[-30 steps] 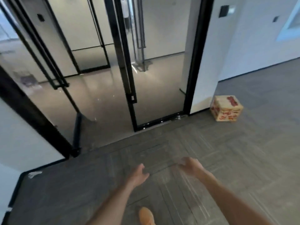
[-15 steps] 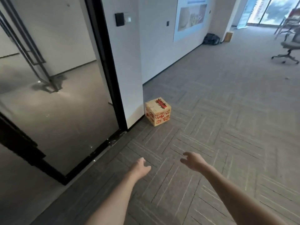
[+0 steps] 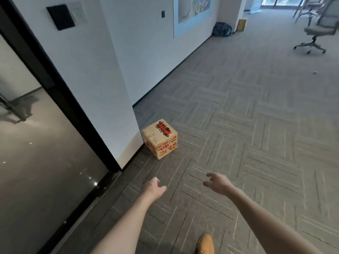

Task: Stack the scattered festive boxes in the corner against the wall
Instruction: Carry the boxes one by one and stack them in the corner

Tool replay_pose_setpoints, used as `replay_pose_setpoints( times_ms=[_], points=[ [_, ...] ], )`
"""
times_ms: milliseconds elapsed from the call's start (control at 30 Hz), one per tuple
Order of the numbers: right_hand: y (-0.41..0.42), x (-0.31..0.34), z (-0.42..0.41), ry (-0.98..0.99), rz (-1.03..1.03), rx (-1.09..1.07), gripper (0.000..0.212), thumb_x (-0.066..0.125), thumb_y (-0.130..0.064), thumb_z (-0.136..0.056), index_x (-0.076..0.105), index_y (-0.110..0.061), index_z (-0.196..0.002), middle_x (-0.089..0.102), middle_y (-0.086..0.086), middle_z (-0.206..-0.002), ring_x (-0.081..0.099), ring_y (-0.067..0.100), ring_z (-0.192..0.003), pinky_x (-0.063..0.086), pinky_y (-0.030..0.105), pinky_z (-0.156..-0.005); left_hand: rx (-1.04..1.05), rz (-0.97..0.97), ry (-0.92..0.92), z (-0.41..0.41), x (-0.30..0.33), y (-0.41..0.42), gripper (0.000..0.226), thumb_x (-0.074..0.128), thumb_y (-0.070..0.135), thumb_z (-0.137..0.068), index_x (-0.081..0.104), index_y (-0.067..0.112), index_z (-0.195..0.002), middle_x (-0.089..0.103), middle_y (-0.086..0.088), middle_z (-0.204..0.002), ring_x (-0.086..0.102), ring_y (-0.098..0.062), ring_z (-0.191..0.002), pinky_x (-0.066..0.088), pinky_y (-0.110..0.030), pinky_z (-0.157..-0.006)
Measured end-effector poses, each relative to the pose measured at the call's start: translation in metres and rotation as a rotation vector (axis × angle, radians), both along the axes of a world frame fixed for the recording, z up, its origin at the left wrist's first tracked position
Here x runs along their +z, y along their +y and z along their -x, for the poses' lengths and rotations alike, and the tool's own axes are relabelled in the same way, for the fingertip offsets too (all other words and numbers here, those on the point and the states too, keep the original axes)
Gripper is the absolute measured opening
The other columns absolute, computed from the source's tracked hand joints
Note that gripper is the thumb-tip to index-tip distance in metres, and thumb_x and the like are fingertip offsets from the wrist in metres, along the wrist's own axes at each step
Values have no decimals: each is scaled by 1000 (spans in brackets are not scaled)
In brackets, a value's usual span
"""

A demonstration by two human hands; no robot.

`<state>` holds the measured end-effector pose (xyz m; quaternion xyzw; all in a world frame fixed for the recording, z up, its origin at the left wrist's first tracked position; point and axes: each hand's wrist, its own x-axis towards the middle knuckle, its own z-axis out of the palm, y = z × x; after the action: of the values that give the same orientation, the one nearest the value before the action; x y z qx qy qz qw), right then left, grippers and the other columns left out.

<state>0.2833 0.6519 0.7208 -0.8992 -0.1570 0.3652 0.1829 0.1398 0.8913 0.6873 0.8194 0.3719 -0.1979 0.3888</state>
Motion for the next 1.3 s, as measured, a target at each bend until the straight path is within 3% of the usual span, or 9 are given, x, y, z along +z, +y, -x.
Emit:
replay_pose_setpoints(
  times_ms=[333,567,667,800,1000,1100,1233,1300],
  points=[
    [141,6,-249,80,49,144,58,60,-38,-96,45,-15,-147,50,8,-147,52,23,-131,42,33,-108,187,49,47,-205,7,94,57,61,43,-92,46,18,-140,50,-8,-143,53,-23,-125,49,-36,-99],
    [280,-20,-386,39,102,280,55,57,-41,-97,48,-18,-145,53,5,-145,53,21,-130,42,34,-108,272,88,38,-336,-14,208,54,61,39,-94,49,11,-139,53,-9,-141,52,-23,-128,45,-31,-95],
    [345,-36,-451,4,162,332,51,51,-39,-99,48,-18,-145,53,4,-145,52,22,-130,43,33,-106,283,136,16,-402,-34,269,49,61,35,-95,50,11,-138,55,-6,-139,52,-21,-128,42,-24,-85],
    [439,-68,-530,2,225,419,43,45,-33,-101,54,-14,-138,57,8,-139,54,26,-126,46,36,-103,325,176,80,-478,-65,353,38,60,36,-94,58,15,-126,61,-4,-133,59,-18,-116,51,-29,-91],
    [543,-152,-605,117,253,479,37,49,-40,-95,60,-15,-120,61,5,-116,59,24,-111,50,34,-88,441,254,181,-542,-118,425,43,60,35,-97,51,14,-134,56,-3,-138,58,-16,-113,44,-17,-63],
    [575,-213,-637,190,262,461,36,50,-39,-93,61,-14,-117,64,5,-113,58,22,-99,50,33,-79,511,285,226,-564,-169,452,44,60,37,-97,51,14,-133,56,-4,-137,54,-13,-96,48,-21,-67],
    [593,-307,-672,252,312,409,45,53,-42,-92,59,-13,-127,65,6,-119,59,20,-98,46,29,-74,633,308,262,-587,-256,473,47,63,35,-95,50,13,-134,55,-5,-136,48,-13,-97,48,-29,-78],
    [598,-354,-685,279,334,409,46,54,-44,-93,60,-14,-127,66,3,-112,62,16,-92,47,25,-67,698,347,276,-594,-305,478,46,66,35,-92,49,14,-130,57,-5,-134,48,-14,-98,46,-30,-77]
  ],
)
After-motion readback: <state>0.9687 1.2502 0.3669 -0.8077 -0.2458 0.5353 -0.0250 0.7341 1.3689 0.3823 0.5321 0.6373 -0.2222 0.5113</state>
